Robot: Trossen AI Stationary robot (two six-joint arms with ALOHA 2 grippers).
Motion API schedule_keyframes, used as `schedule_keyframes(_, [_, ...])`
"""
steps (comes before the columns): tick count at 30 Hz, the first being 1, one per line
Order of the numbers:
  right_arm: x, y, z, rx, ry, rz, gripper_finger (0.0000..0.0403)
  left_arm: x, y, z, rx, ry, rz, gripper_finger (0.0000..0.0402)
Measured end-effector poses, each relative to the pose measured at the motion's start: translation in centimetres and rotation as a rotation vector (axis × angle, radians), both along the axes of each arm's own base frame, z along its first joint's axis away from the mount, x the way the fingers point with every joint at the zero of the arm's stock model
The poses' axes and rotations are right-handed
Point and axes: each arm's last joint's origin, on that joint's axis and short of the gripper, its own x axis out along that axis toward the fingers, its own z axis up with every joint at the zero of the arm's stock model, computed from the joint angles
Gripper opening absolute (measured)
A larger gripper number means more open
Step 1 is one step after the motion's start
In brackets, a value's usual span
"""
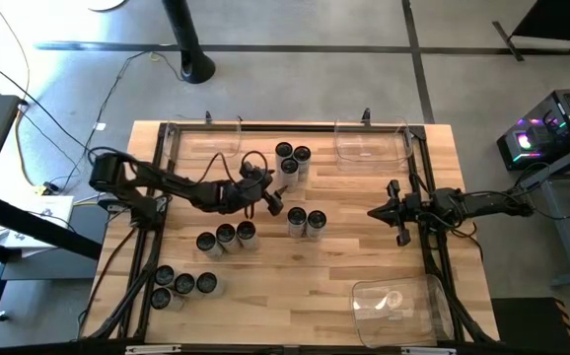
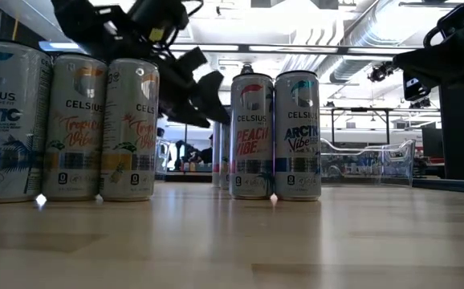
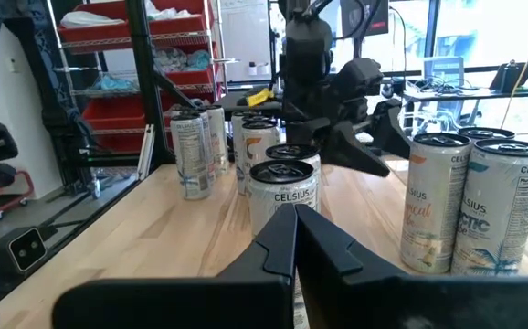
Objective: Sort soda cans
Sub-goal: Put the white-yellow soda can into the top left transparent bin
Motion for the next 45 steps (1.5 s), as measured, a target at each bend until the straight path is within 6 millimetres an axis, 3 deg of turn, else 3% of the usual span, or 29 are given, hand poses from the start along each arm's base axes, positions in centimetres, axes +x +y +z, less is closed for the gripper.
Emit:
schedule_keyframes(19, [0.1, 0.0, -0.1, -0.002, 0.009, 0.0, 0.0, 2.2, 1.8, -4.3, 0.018, -0.142, 0.1, 0.0305])
schedule_keyframes(39, [0.1, 0.0, -0.1, -0.001, 0.009, 0.0, 0.0, 2.5, 2.2, -3.8, 0.019, -0.237, 0.106, 0.0304])
schedule_keyframes(45, [0.1, 0.0, -0.1, -0.002, 0.009, 0.0, 0.0, 2.6, 1.3, -3.6, 0.034, -0.232, 0.07, 0.0274])
